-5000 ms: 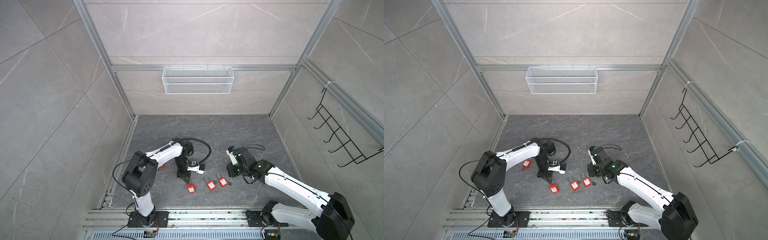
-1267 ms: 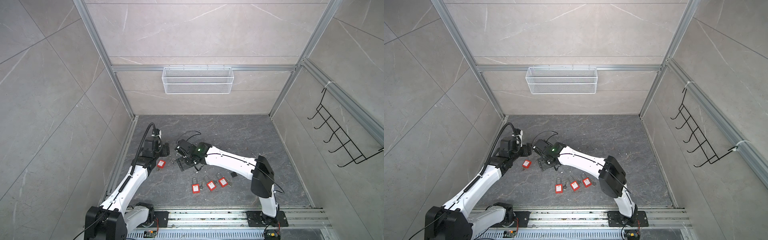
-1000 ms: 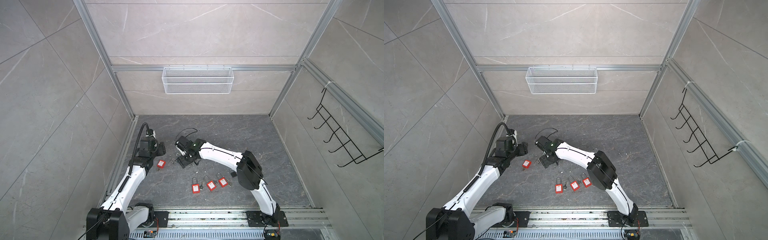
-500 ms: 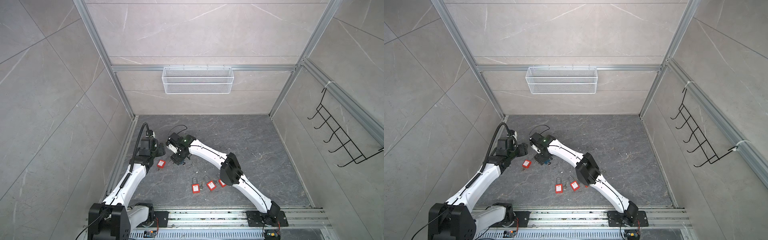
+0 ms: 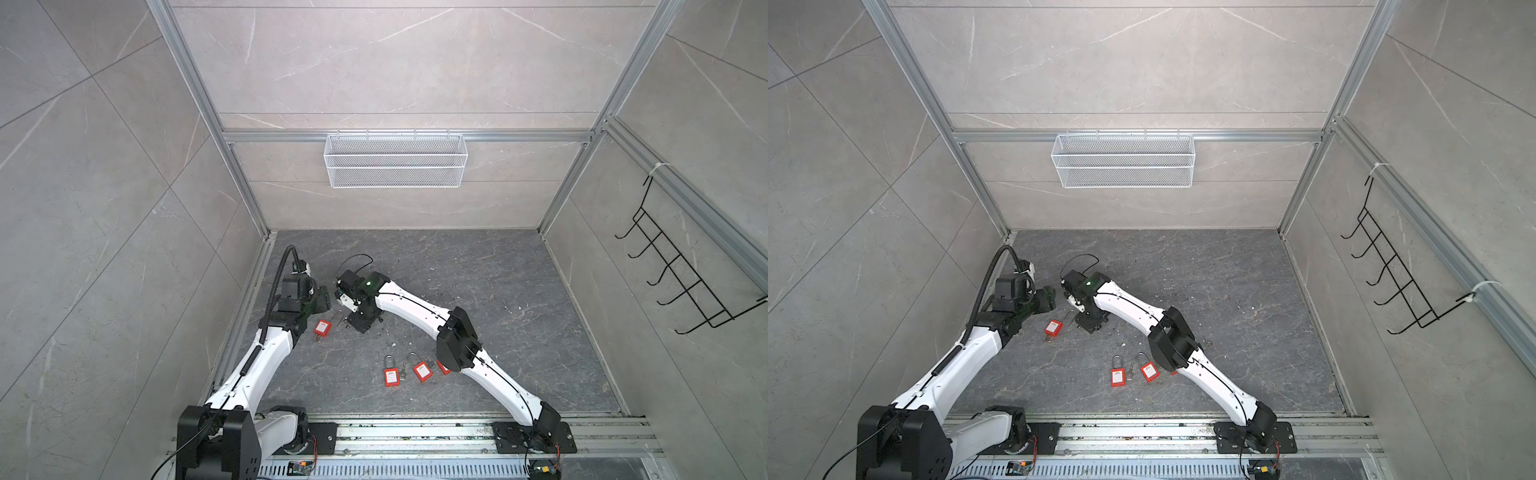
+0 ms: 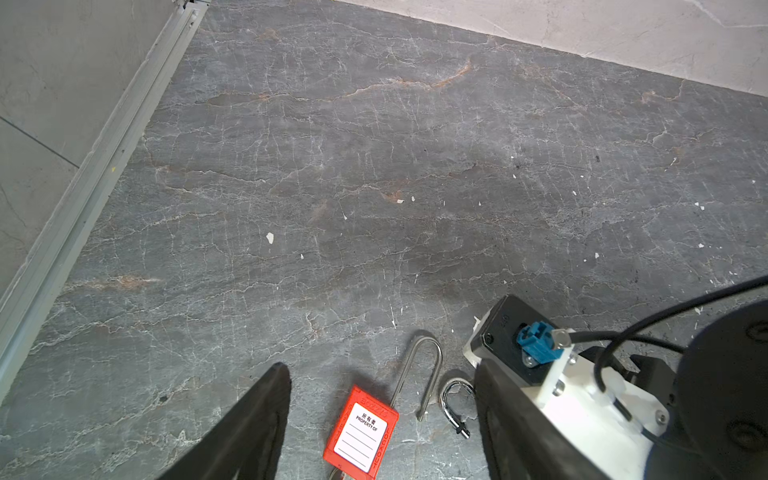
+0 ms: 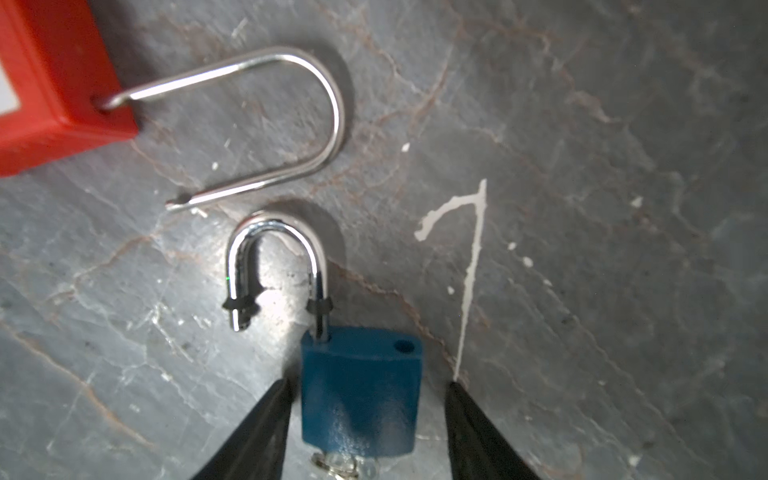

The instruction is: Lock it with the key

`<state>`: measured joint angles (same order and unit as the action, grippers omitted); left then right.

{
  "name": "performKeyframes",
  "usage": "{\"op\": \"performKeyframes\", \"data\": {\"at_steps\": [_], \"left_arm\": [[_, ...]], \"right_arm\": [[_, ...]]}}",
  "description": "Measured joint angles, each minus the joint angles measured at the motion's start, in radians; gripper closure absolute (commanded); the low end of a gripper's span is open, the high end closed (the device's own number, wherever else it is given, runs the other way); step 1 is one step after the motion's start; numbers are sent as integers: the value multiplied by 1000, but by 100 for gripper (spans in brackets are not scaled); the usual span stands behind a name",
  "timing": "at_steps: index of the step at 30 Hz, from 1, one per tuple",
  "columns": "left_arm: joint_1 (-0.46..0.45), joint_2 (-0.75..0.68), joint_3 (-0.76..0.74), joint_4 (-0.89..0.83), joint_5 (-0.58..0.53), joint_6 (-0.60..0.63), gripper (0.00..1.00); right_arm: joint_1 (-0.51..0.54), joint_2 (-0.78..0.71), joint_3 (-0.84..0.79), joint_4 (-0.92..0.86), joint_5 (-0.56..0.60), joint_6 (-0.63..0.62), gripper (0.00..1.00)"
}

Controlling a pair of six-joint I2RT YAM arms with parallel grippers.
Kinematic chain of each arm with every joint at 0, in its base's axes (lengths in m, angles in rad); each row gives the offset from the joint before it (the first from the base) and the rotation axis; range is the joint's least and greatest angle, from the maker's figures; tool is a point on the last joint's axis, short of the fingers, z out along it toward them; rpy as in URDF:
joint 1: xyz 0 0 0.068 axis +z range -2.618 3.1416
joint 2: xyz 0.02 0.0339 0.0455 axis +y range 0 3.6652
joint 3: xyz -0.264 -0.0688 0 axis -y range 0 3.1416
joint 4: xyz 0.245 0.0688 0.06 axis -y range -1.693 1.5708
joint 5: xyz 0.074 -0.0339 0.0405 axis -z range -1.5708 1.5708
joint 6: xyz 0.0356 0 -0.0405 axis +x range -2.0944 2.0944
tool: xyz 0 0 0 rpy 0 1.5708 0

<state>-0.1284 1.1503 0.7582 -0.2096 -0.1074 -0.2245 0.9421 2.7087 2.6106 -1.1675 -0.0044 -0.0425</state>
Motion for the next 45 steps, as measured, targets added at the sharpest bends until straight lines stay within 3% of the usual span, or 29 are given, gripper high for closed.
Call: {"op": "performKeyframes", "data": {"at_steps": [11, 24, 38, 45], "left_arm": [[0, 10, 0, 0, 3, 1, 28], [0, 15, 0, 5, 17, 25, 28], [0, 11, -28, 70, 192, 89, 31], [-29, 18, -56, 132, 501, 163, 38]], "right_arm": [[12, -1, -5, 4, 45, -15, 58], [15, -92, -167, 91, 77, -40, 71], [-82, -608, -749, 272, 25, -178, 73], [-124, -851, -977, 324, -9, -293, 73]]}}
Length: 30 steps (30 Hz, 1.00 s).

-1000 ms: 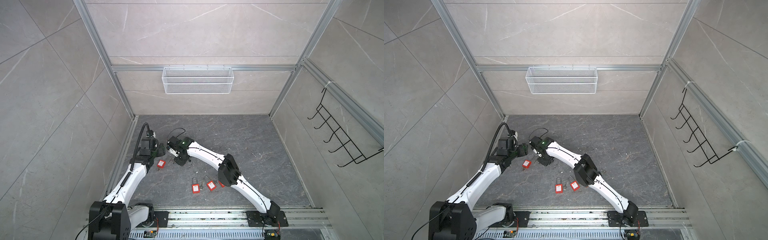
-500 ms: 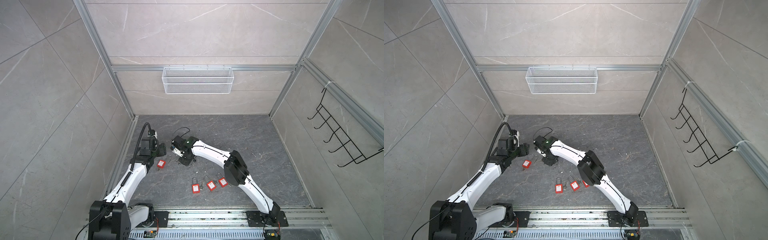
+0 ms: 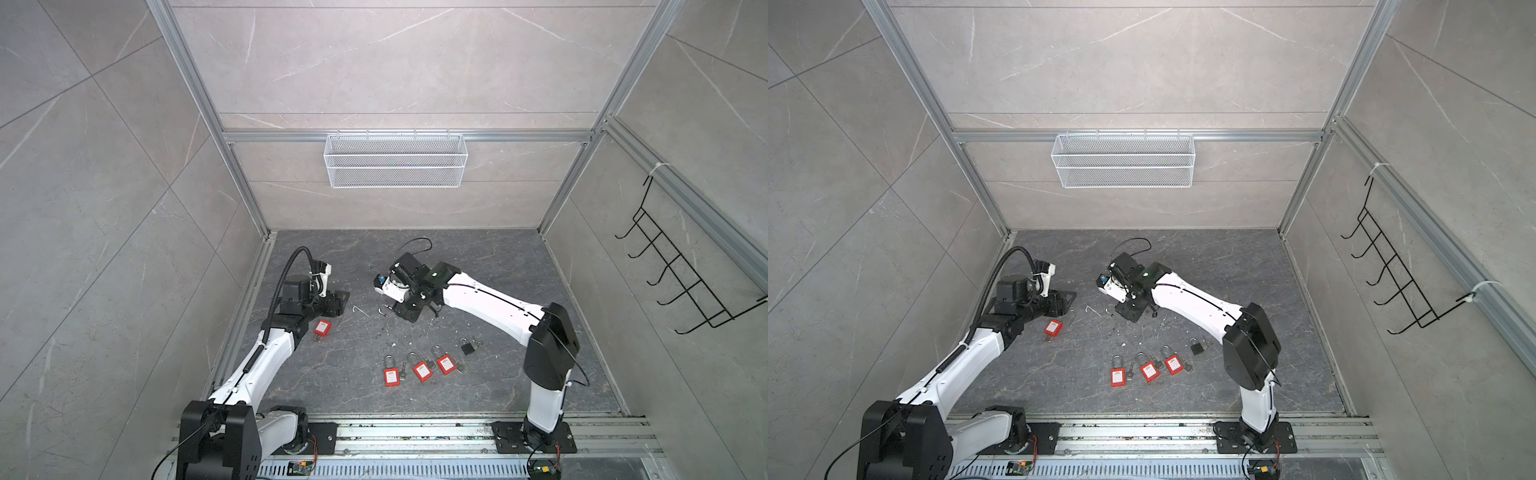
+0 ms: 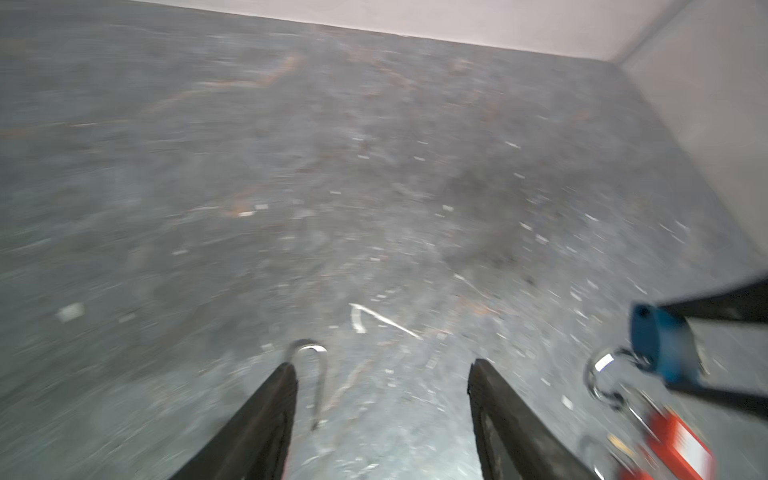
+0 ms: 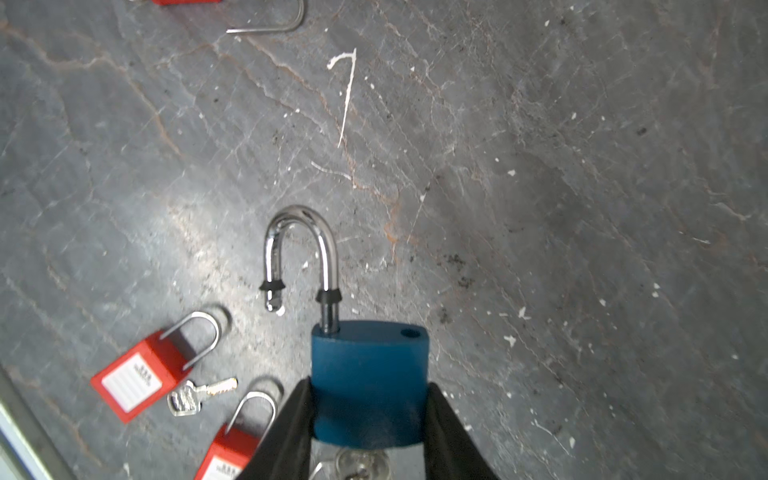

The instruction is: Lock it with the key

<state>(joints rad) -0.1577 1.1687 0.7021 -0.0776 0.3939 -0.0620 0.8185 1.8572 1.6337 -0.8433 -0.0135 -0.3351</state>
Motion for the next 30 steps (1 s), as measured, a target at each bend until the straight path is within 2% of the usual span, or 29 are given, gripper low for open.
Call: {"op": "performKeyframes", "data": {"at_steps": [2, 6, 9, 18, 22, 28, 30], "left_arm": [[-50, 17, -2, 3, 97, 39, 42], [-147, 30, -19, 11, 271, 130, 42], [-176, 23, -50, 28, 344, 171, 42], [-180, 23, -62, 37, 422, 202, 42], [-183, 24, -62, 42, 456, 204, 47], [-188, 42, -61, 40, 516, 219, 67], [-192, 53, -54, 34, 537, 230, 70]], "right_arm": [[0, -34, -20, 0, -3, -25, 73], [2, -82, -40, -1, -10, -59, 73], [2, -106, -56, 0, -18, -73, 73], [39, -167, -144, 16, -73, -129, 73], [49, -170, -147, 21, -81, -139, 73], [50, -170, -147, 30, -77, -156, 73], [51, -171, -147, 30, -74, -160, 73]]}}
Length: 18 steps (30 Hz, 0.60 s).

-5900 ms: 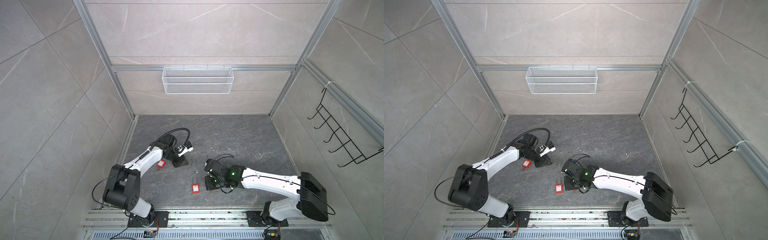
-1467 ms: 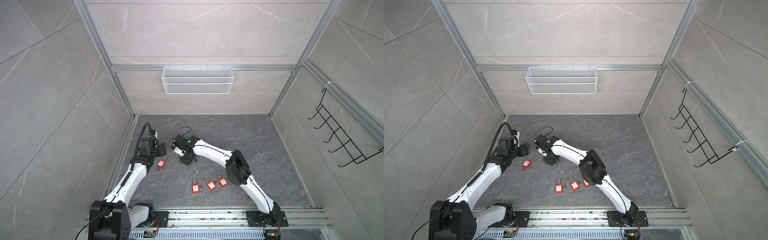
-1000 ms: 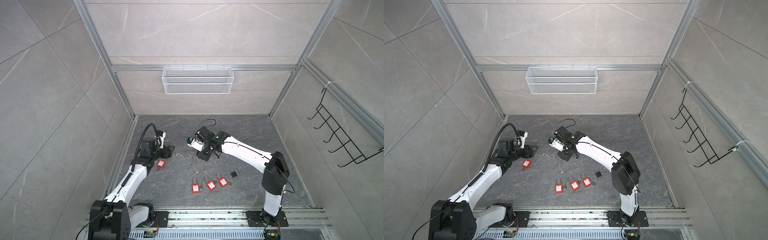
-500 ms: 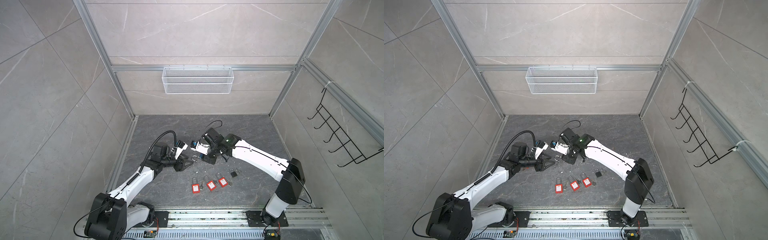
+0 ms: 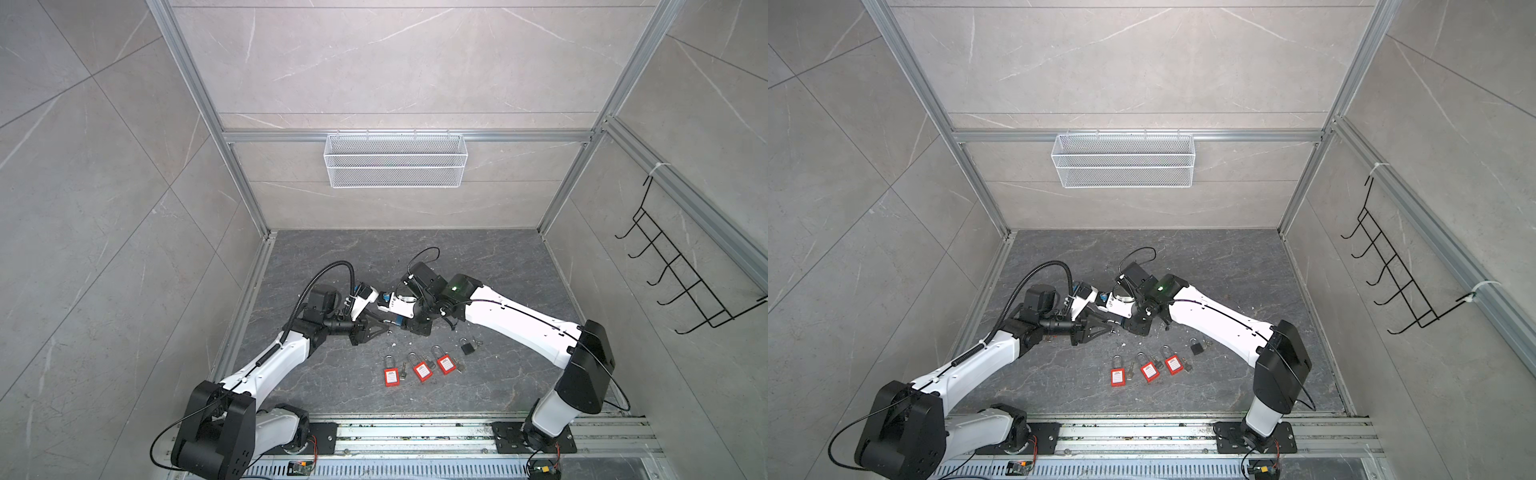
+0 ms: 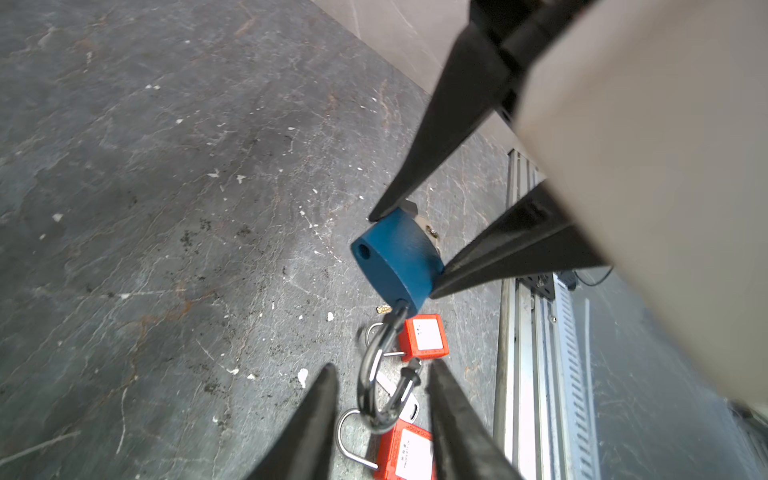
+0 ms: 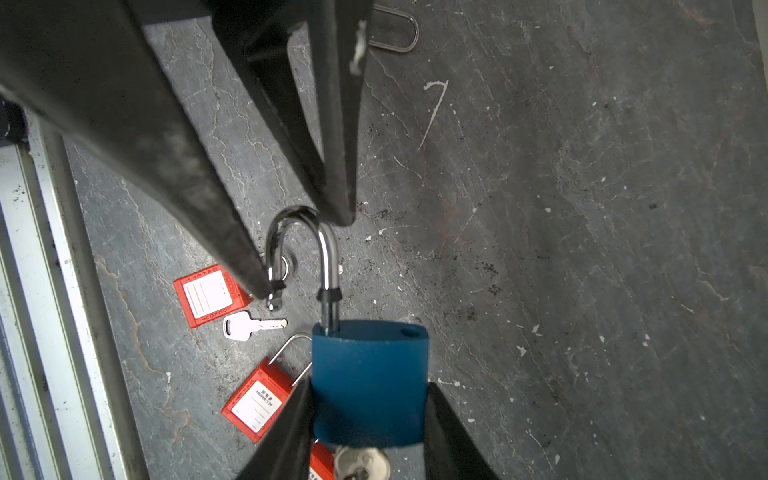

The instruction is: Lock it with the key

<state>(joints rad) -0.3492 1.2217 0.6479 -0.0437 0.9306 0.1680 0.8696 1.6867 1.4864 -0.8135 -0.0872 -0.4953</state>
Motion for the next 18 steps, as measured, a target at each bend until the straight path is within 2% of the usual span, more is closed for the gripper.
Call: {"op": "performKeyframes", "data": {"at_steps": [10, 14, 16, 18], "left_arm": [[-2, 11, 10, -9, 34, 19, 86], [-2, 12, 18, -8, 64, 26, 96], [-5, 12, 27, -10, 81, 28, 100], [-5, 12, 31, -9, 92, 31, 100]], "right_arm": [[17, -8, 0, -3, 19, -30, 72], [23, -28, -6, -2, 34, -52, 71], [23, -35, -9, -3, 43, -64, 68], [23, -42, -9, -3, 47, -74, 59]]}}
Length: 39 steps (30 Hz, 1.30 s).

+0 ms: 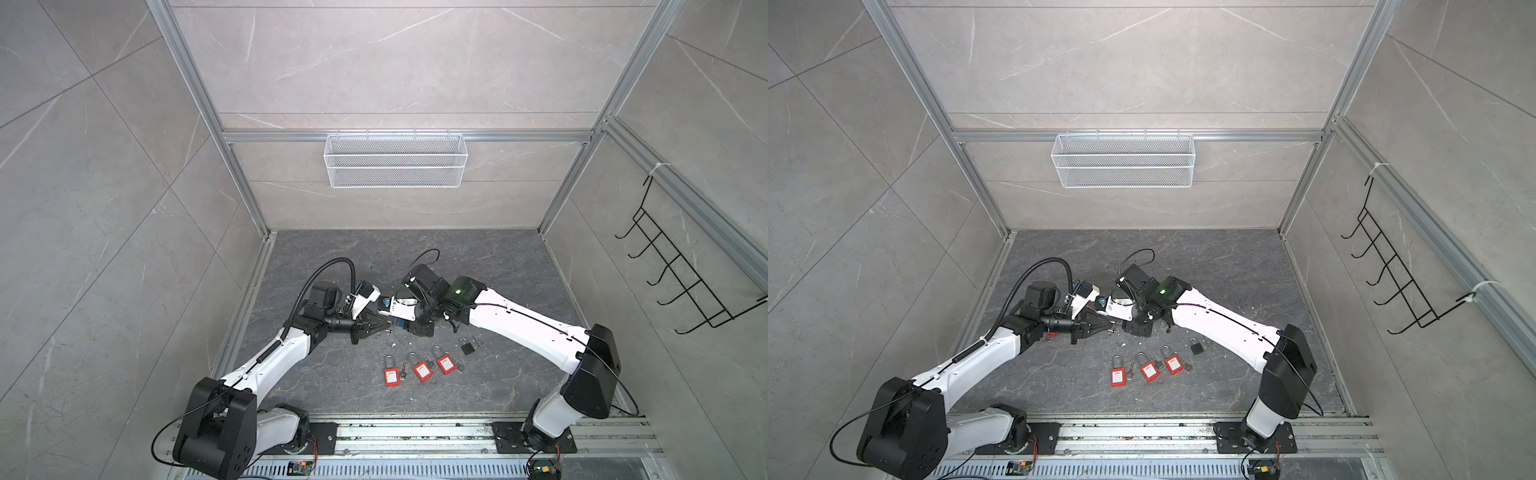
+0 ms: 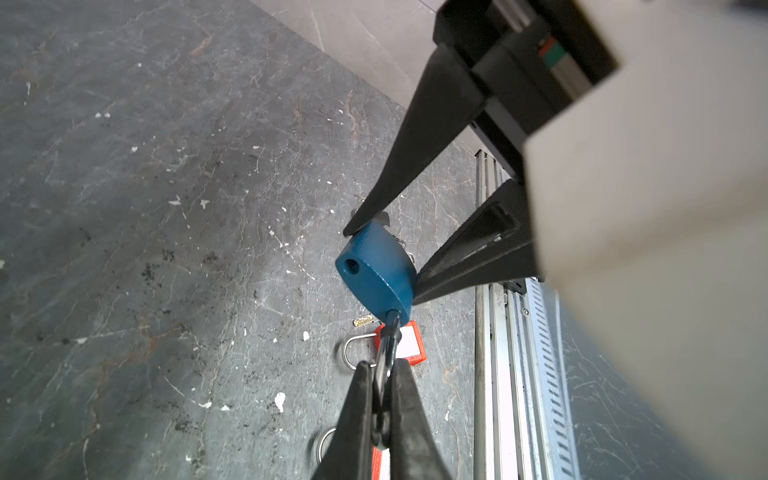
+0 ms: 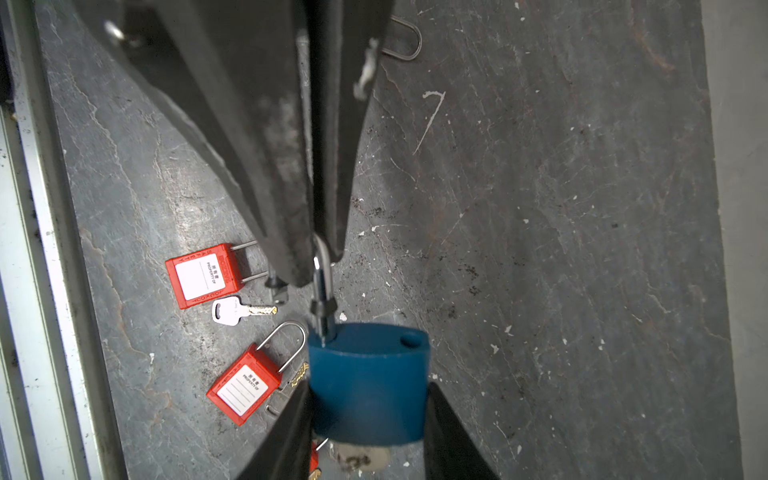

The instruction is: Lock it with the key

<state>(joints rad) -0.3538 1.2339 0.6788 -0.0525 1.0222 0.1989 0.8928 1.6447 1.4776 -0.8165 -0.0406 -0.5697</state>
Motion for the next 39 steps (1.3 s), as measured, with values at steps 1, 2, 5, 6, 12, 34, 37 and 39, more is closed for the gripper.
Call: {"op": "performKeyframes", "data": {"at_steps": [1, 2, 5, 6, 12, 34, 37, 39], "left_arm": [[0, 0, 0, 0, 3, 0, 100], [-2, 0, 0, 0, 9, 0, 100], [-17, -1, -1, -11, 5, 5, 100], [-20, -4, -3, -11, 1, 6, 100], [-26, -69, -23, 0, -4, 28, 100], [-134, -194, -53, 39, -53, 146, 100], [-144, -201, -53, 39, -53, 146, 100], [-151, -205, -53, 39, -53, 146, 100]], "right_arm": [[0, -2, 0, -2, 0, -4, 53], [1, -5, 0, -2, -2, -7, 47], [1, -19, -1, 6, -30, -28, 36], [1, -27, -2, 6, -40, -32, 34], [1, -102, -40, 5, -92, -36, 33], [1, -129, -81, -85, -229, -35, 75], [1, -143, -100, -84, -241, -40, 82], [1, -155, -109, -85, -250, -45, 91]]}}
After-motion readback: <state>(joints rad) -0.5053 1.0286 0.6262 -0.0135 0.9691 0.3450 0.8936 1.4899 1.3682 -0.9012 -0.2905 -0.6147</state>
